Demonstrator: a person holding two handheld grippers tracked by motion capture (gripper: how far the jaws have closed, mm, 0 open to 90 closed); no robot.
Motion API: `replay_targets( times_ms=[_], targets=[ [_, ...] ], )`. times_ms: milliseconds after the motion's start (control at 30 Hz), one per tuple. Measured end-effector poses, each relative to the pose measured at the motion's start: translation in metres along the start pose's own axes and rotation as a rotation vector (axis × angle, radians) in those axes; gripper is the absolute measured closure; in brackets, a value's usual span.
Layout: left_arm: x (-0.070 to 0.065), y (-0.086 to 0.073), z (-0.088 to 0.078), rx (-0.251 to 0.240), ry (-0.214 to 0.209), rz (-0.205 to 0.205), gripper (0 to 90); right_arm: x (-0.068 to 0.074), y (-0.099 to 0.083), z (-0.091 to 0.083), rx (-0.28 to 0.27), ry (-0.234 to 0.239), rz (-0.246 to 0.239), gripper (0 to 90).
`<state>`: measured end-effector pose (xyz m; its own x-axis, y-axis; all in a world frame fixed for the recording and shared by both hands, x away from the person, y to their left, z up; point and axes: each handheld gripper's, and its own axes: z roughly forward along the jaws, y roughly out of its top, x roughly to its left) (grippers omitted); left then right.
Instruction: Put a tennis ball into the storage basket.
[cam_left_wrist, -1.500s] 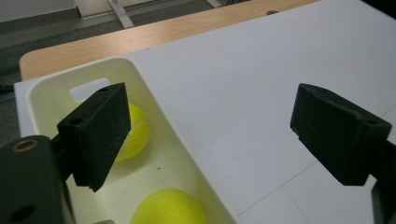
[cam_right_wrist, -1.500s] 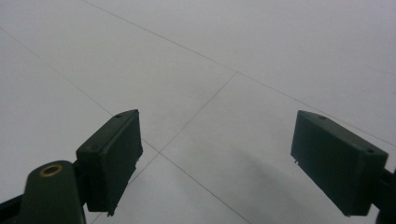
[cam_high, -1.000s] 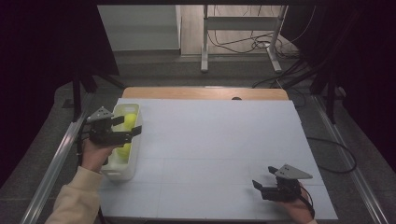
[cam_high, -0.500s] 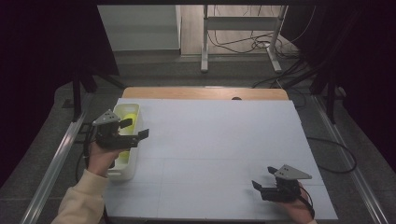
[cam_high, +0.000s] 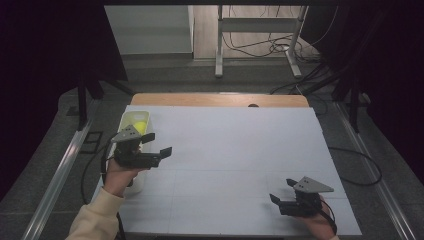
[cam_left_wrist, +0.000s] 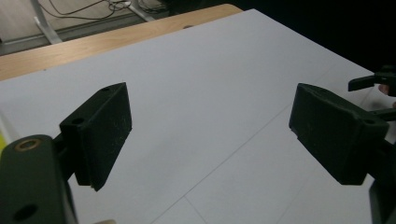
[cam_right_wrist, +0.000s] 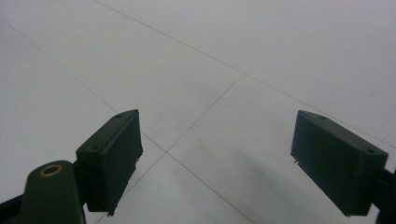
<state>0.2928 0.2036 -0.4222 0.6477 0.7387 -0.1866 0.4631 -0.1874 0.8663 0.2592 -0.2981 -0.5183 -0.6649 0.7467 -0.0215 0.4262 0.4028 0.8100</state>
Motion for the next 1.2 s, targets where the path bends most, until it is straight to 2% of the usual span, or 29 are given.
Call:
replay_targets(
  times_ms=[300,800,933,1200],
  targets=[
    [-0.022,-0.007,0.011,0.012,-0.055,0.028,13.9,0.000,0.000,0.000,0.002,-0.002,-0.001,16.6],
    [-0.044,-0.024,0.028,0.050,-0.110,0.051,13.8,0.000,0.000,0.000,0.001,-0.002,-0.001,16.6],
    [-0.049,-0.030,0.034,0.064,-0.121,0.058,13.7,0.000,0.000,0.000,0.002,-0.002,-0.002,16.6],
    [-0.054,-0.043,0.042,0.074,-0.116,0.069,13.8,0.000,0.000,-0.001,0.002,-0.003,-0.004,16.6]
  ],
)
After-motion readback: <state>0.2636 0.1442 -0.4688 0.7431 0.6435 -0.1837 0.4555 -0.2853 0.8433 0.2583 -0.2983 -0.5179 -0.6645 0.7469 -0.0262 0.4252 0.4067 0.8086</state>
